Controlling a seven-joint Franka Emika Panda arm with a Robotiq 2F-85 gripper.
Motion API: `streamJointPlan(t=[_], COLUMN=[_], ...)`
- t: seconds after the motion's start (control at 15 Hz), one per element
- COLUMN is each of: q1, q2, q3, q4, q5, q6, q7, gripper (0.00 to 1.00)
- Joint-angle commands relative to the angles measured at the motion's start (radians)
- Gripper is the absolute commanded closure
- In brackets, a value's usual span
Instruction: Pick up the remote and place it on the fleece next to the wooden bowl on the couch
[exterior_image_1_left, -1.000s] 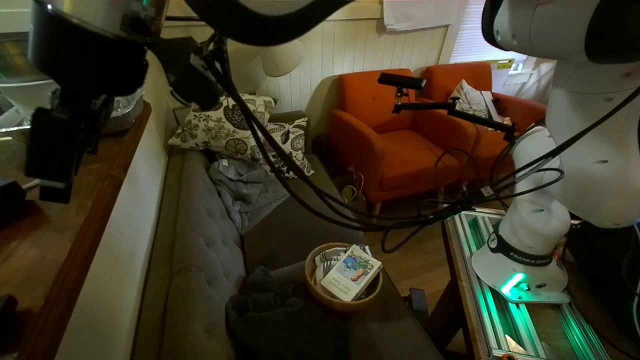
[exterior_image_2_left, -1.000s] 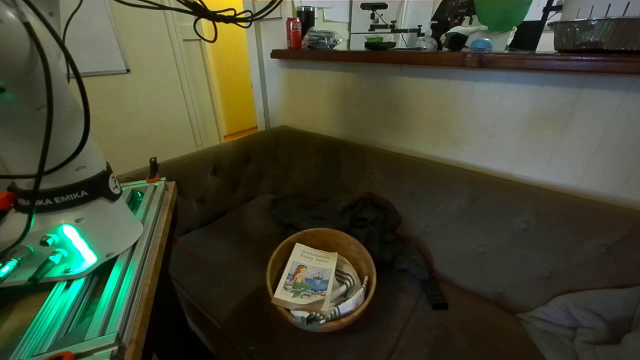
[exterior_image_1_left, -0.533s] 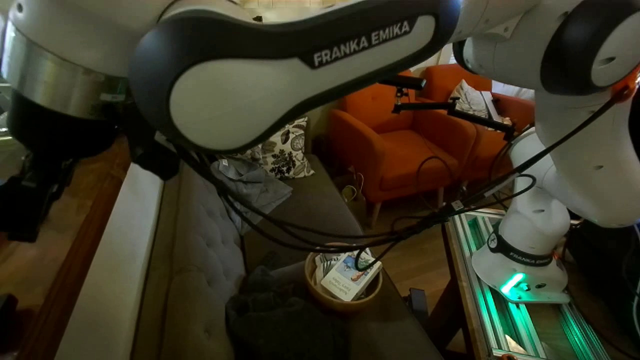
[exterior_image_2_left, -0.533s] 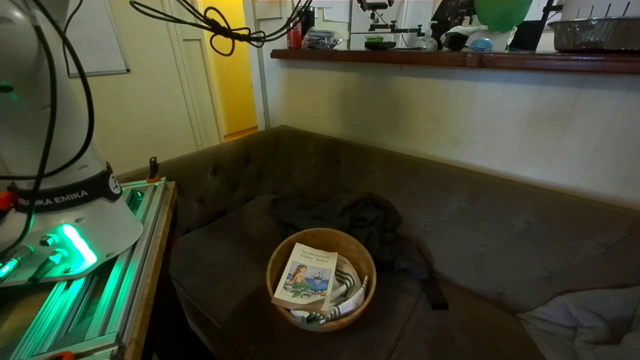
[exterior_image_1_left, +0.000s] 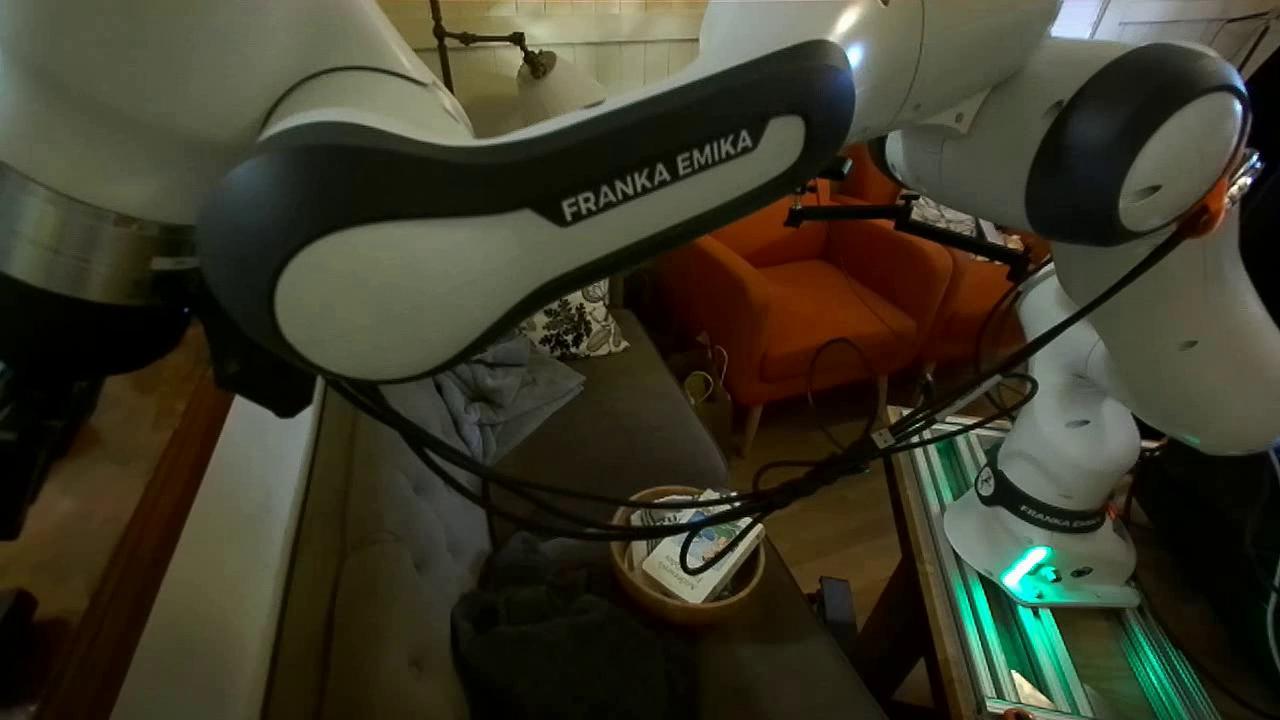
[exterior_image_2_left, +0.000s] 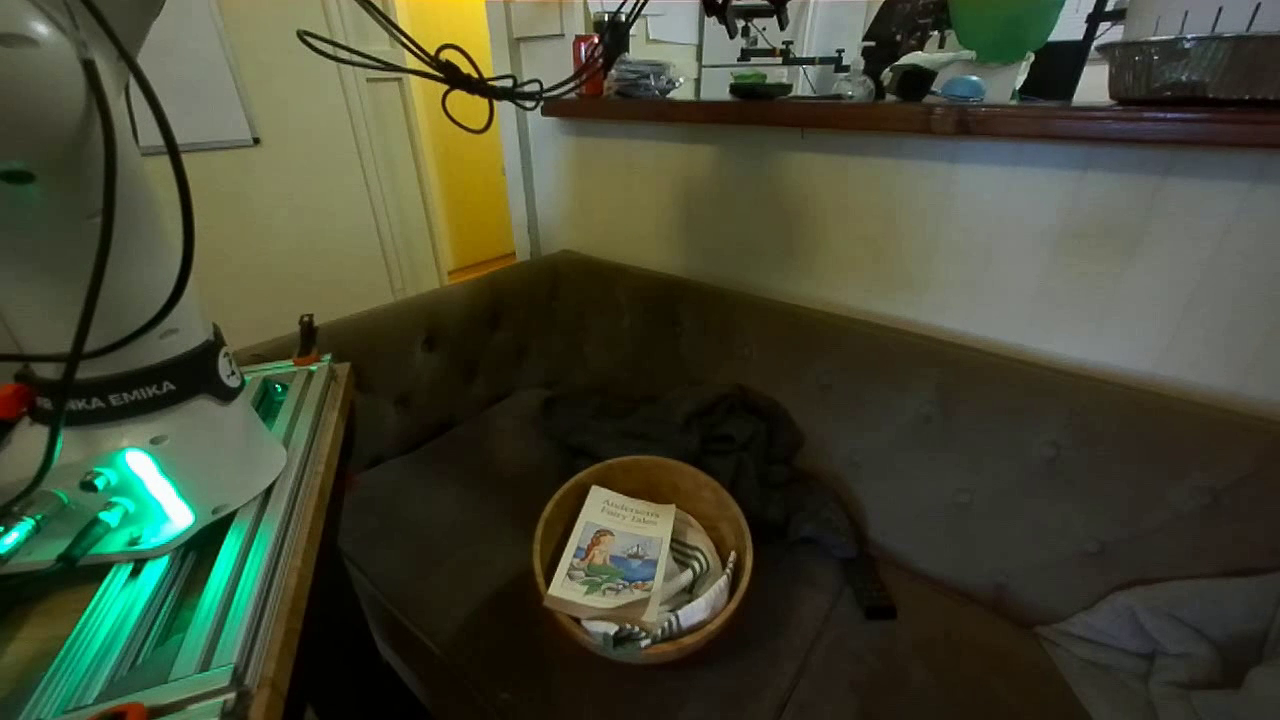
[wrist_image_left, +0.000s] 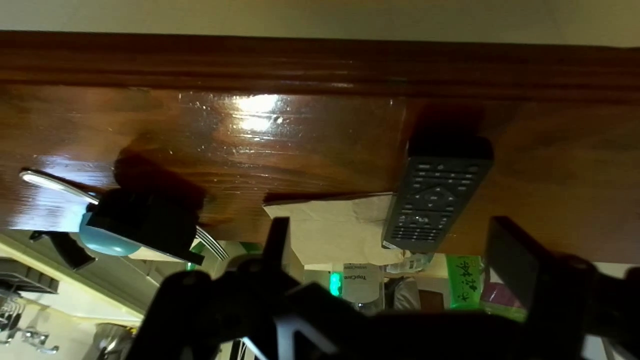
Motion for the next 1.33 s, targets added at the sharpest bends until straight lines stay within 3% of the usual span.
streamJointPlan(t=[0.0,0.53,0.93,1.27], q1=[-0.001,0.017,0.069,0.072], q2=[0.000,0.067,0.210,0.310], q3=[0.000,-0.004,-0.063,-0.021], q4=[0.000,0.073,0.247,0.377], q5=[0.000,0.003,0.000,0.033], q6=[0.000,0.052,0.051,0.034], q7=[0.000,0.057,0.096,-0.005], gripper=[0.00,0.00,0.00,0.00])
